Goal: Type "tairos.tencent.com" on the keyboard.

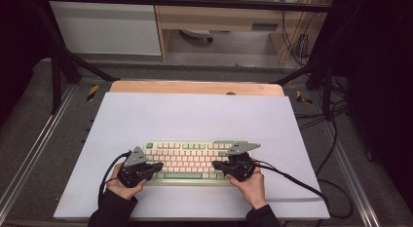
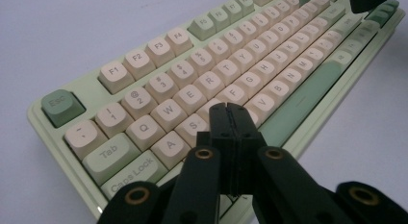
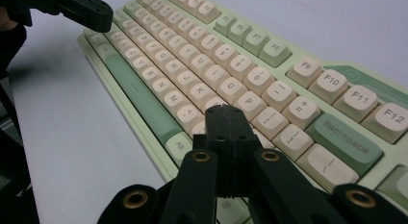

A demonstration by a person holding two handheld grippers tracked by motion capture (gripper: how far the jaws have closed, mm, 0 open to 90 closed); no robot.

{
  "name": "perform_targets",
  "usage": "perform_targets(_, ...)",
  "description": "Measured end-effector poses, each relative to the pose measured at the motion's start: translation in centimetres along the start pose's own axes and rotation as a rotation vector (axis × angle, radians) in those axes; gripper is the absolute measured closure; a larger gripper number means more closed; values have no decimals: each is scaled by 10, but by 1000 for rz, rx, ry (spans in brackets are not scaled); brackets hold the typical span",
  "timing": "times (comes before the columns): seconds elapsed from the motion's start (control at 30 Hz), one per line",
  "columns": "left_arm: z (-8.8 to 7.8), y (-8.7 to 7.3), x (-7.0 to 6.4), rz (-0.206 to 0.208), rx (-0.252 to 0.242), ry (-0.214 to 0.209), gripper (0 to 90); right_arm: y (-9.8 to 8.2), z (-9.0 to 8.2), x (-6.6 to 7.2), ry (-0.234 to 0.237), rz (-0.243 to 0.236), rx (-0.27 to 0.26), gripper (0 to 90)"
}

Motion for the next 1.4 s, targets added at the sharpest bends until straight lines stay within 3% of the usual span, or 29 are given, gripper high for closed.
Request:
perform_targets(0.4, -8, -7, 7, -10, -2, 14, 895, 12, 12, 7, 3, 6, -12, 900)
perform_targets(0.67, -9, -12, 10, -18, 4, 18, 895, 20, 30, 12, -6, -2, -3, 900)
perform_targets(1.07, -11, -14, 12, -26, -3, 25, 896, 20, 47, 2, -47, 7, 19, 900)
perform_targets(1.4, -11, -15, 12, -24, -1, 24, 896, 18, 53, 0, -43, 7, 26, 900)
Point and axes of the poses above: each handheld gripper's, and its own axes: z roughly forward along the jaws, y roughly out of its top, x roughly to its left, the point moved 6 cm from there along z, roughly forward along the jaws, and after that the axes turned 13 degrees about z, right-handed, at the moved point
